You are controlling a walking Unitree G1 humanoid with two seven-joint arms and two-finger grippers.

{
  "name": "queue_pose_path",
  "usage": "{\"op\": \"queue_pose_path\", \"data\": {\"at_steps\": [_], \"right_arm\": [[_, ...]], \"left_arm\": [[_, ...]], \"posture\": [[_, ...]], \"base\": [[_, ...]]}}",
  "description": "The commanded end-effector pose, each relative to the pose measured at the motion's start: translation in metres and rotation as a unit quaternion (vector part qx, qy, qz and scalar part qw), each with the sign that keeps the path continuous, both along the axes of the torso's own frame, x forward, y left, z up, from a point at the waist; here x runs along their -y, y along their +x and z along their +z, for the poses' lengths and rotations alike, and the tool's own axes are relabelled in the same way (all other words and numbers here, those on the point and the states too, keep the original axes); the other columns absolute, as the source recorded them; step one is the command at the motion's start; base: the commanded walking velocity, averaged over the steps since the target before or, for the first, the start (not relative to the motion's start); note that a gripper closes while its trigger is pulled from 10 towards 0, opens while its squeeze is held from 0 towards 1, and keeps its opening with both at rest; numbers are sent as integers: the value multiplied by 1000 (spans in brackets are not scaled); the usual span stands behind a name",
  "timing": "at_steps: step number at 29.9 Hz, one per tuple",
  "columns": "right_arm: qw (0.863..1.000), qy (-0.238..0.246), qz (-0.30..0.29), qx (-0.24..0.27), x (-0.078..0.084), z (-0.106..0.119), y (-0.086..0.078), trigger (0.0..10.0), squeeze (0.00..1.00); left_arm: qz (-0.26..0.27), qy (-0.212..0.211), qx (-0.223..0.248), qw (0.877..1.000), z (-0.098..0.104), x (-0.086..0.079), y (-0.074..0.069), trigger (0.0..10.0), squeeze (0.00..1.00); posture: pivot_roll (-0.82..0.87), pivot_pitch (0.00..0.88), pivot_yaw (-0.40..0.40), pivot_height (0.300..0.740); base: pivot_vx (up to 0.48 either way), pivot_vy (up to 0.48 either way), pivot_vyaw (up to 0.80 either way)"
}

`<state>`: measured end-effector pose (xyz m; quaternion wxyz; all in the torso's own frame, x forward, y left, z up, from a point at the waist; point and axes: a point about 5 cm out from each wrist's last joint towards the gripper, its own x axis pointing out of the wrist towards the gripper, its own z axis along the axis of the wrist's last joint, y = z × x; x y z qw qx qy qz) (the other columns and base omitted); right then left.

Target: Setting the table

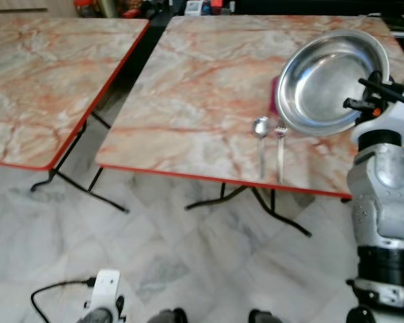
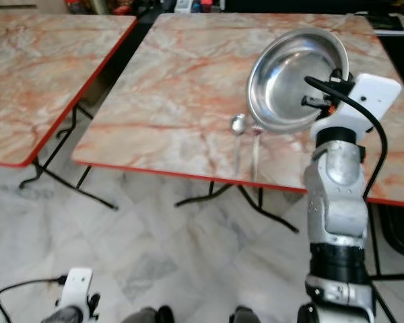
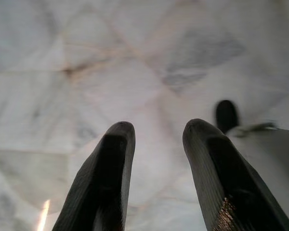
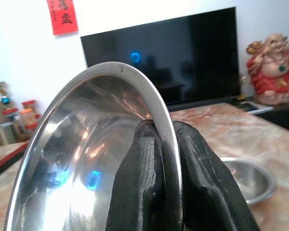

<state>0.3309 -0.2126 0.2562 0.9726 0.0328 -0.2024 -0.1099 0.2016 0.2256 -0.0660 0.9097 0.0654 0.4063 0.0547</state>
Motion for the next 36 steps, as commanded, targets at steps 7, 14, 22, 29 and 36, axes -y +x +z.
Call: {"op": "queue_pose_path", "data": {"at_steps": [7,14,22,29,36], "right_arm": [[1000,9,-7,2,4,-1,1,10000,0],[1000,-6,-8,-11,4,-11,1,10000,0],[999,-25,-23,-38,12,-35,-6,10000,0],[992,-42,-44,-112,21,-87,-15,10000,0],[978,-31,-52,-198,26,-145,-25,10000,0]], "left_arm": [[29,-6,-15,999,-6,-3,-11,10000,0],[33,-8,-17,999,-6,-3,-12,10000,0],[33,-9,-15,999,-6,-3,-11,10000,0],[36,-12,-11,999,-5,-2,-9,10000,0],[39,-15,-9,999,-4,-1,-8,10000,0]], "posture": [[-120,168,70,740],[-127,156,72,740],[-128,163,70,740],[-125,177,69,740],[-119,176,69,740]], "base": [[0,480,0],[0,480,0],[0,480,0],[0,480,0],[0,480,0]]}}
